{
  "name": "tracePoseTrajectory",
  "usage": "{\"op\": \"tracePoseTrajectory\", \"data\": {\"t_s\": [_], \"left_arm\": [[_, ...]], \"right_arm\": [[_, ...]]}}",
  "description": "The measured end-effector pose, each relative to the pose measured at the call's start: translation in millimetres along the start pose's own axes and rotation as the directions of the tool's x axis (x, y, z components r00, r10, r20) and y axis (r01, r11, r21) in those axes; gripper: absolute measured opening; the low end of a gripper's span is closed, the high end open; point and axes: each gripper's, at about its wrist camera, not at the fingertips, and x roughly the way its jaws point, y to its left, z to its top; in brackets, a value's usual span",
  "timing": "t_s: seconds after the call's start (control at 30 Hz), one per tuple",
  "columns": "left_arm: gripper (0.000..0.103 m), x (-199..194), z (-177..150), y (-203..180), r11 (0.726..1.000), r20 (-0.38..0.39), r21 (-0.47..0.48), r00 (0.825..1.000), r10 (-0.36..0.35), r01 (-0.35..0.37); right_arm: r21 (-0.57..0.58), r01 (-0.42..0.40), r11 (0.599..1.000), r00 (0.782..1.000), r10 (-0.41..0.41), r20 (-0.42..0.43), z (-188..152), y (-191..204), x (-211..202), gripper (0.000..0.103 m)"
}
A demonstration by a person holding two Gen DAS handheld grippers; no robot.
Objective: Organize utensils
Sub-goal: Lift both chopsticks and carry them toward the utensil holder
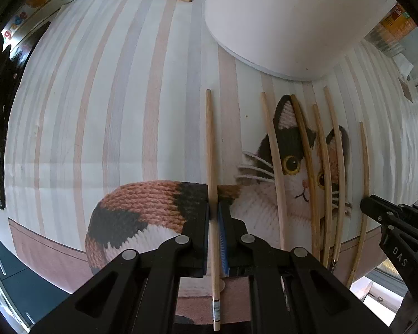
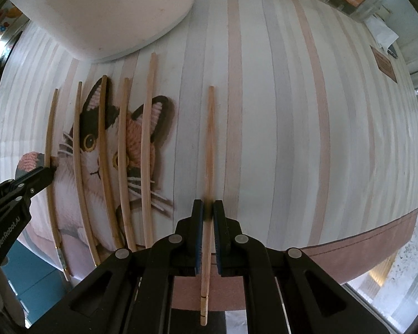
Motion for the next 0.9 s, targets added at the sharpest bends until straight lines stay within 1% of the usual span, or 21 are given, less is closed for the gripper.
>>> {"op": "tracePoseTrajectory", "data": {"t_s": [0.13,0.3,0.37,0.47,0.6,0.73,0.83,0.9], "left_arm": [[0.007,-1,3,6,1.0,0.0,0.001,1.0,-0.001,0.001],[0.006,-3,4,14,1.0,0.008,-0.014,1.0,-0.005,0.005],[0.005,-6,3,18,1.0,0.018,-0.02,1.0,0.021,-0.021],[0.005,-14,0,28,0.999,0.038,-0.037,0.999,0.025,-0.024],[0.005,-36,-1,40,0.998,0.09,-0.061,0.995,0.03,-0.025],[0.005,-66,0,51,0.997,0.157,-0.083,0.987,0.021,-0.008],[0.005,-90,2,57,0.995,0.215,-0.1,0.976,0.025,-0.003],[0.004,-106,6,59,0.994,0.26,-0.111,0.965,0.034,-0.005]], "right_arm": [[-0.002,-0.007,1.0,1.0,0.007,-0.001,4,-11,-8,0.008],[-0.007,0.006,1.0,1.0,-0.006,0.004,4,-8,-8,0.008],[0.008,-0.001,1.0,1.0,0.001,0.013,2,-7,-7,0.008],[0.035,-0.023,0.999,0.999,0.021,0.038,-3,-10,-10,0.007],[0.079,-0.065,0.995,0.993,0.057,0.101,-10,-20,-28,0.007],[0.11,-0.094,0.99,0.981,0.073,0.181,-17,-31,-53,0.007],[0.118,-0.099,0.988,0.965,0.067,0.253,-20,-37,-75,0.007],[0.118,-0.098,0.988,0.953,0.059,0.296,-24,-39,-87,0.007]]}}
